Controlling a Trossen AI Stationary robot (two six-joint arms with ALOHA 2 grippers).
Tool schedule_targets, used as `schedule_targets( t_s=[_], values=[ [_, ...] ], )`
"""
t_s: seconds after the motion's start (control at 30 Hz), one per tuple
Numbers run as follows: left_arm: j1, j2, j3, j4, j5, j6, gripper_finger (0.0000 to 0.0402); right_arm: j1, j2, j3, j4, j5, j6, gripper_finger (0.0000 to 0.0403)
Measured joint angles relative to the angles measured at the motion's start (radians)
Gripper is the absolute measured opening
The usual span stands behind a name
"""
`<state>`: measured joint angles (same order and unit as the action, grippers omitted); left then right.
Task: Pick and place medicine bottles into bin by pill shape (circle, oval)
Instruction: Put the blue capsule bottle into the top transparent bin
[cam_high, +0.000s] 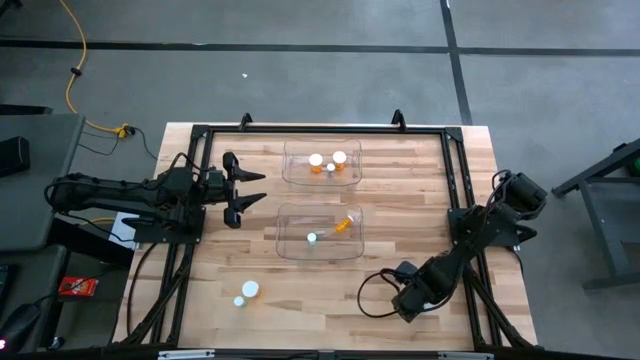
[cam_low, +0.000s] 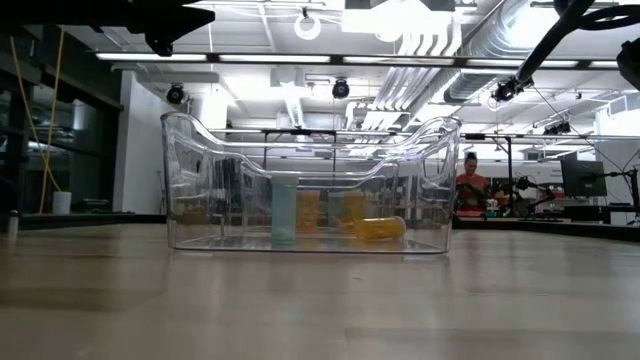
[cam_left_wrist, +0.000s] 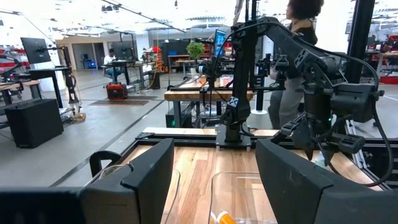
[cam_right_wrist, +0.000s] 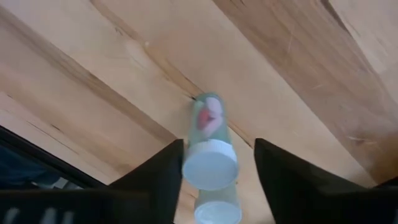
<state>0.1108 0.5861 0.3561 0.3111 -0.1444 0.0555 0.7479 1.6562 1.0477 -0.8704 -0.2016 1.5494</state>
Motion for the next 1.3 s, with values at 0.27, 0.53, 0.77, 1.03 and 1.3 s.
schedule_targets(
  t_s=[0.27, 0.53, 0.77, 1.03, 1.3],
  values=[
    [0.0, 0.0, 0.0, 0.0, -0.002, 0.0, 0.0216, 0.0, 0.0, 0.0, -0.001, -0.037, -0.053, 0.01],
    [0.0, 0.0, 0.0, 0.001, -0.002, 0.0, 0.0216, -0.033, -0.006, 0.081, -0.117, 0.023, -0.319, 0.0092],
    [0.0, 0.0, 0.0, 0.001, -0.002, 0.0, 0.0216, -0.093, -0.062, 0.29, -0.282, 0.287, -0.653, 0.01],
    [0.0, 0.0, 0.0, 0.001, -0.001, -0.002, 0.0216, -0.149, -0.17, 0.424, -0.204, 0.777, -1.123, 0.01],
    [0.0, 0.0, 0.0, 0.001, 0.008, -0.003, 0.0216, -0.404, -0.247, 0.305, 0.011, 0.678, -1.424, 0.01]
  ],
)
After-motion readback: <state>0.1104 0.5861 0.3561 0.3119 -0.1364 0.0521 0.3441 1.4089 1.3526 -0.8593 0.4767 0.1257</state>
